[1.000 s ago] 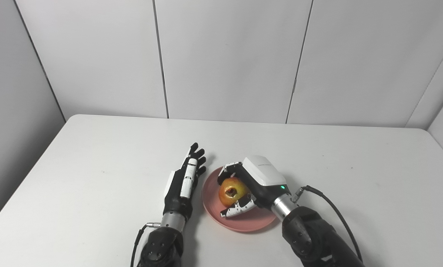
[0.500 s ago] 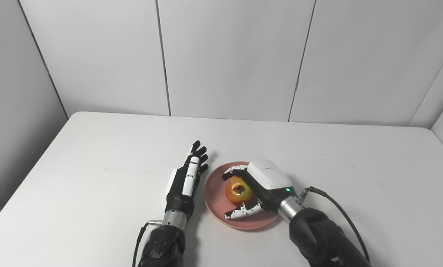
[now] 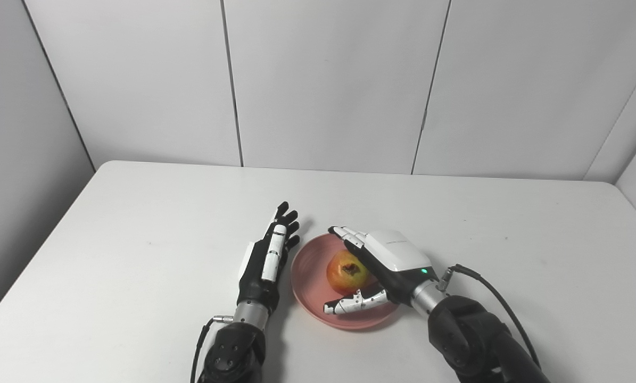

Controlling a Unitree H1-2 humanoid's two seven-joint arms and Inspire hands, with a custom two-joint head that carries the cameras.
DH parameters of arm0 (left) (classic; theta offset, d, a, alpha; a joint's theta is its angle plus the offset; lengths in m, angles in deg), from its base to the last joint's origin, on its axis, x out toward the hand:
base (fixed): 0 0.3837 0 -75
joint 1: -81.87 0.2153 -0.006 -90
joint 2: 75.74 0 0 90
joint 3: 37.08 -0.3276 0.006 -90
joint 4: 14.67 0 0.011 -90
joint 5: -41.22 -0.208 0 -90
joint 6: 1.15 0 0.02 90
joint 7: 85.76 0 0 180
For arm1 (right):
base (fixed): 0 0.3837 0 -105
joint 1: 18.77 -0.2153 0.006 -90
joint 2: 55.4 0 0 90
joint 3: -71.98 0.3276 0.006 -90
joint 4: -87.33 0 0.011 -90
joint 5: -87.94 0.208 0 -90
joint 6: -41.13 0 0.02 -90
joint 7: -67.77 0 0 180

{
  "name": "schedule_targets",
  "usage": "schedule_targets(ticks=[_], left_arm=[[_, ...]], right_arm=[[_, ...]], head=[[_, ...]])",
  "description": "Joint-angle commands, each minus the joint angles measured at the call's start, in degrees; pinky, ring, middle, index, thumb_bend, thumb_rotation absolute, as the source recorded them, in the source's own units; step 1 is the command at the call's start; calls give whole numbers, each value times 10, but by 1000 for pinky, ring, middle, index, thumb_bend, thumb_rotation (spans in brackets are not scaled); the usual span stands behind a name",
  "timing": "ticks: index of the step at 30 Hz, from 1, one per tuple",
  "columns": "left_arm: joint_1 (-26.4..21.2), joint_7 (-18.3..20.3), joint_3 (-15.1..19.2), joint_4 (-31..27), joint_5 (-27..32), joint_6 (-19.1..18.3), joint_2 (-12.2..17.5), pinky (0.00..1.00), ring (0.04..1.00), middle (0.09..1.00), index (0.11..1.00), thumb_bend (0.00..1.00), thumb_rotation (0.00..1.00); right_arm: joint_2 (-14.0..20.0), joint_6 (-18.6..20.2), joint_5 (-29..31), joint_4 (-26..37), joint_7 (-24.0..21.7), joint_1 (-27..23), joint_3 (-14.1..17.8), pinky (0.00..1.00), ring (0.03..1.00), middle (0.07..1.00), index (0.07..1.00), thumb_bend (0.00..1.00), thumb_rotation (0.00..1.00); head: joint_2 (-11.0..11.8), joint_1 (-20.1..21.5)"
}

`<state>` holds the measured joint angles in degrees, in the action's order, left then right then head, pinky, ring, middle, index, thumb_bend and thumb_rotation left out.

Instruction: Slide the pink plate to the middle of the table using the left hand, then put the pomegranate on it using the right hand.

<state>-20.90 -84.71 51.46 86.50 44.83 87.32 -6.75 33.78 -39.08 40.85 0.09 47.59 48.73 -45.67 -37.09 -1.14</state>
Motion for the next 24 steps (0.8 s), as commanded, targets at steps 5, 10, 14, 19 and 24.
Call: schedule_targets(ticks=[5, 10, 14, 19, 24], left_arm=[[-7, 1, 5, 6, 9, -7, -1, 924, 947, 950, 949, 359, 1000], [-8, 3, 7, 10, 10, -2, 0, 928, 947, 950, 950, 357, 1000], [-8, 2, 8, 8, 13, -8, 0, 930, 945, 949, 948, 365, 1000], [-6, 1, 5, 7, 9, -5, 4, 931, 945, 950, 949, 364, 1000], [-2, 2, 1, 2, 5, -1, 9, 935, 950, 954, 957, 370, 1000]], right_arm=[[-7, -47, 40, 49, 57, -1, 42, 906, 961, 991, 1000, 1000, 743], [-12, -73, 80, 54, 97, 2, 81, 895, 973, 1000, 1000, 1000, 814], [-22, -74, 112, 56, 138, 16, 127, 826, 945, 1000, 1000, 988, 963], [-41, -62, 185, 46, 155, 38, 182, 859, 934, 965, 977, 822, 999], [-59, -36, 265, 28, 145, 57, 221, 818, 915, 942, 950, 787, 1000]], head=[[1, 5], [3, 8], [4, 9], [7, 10], [8, 15]])
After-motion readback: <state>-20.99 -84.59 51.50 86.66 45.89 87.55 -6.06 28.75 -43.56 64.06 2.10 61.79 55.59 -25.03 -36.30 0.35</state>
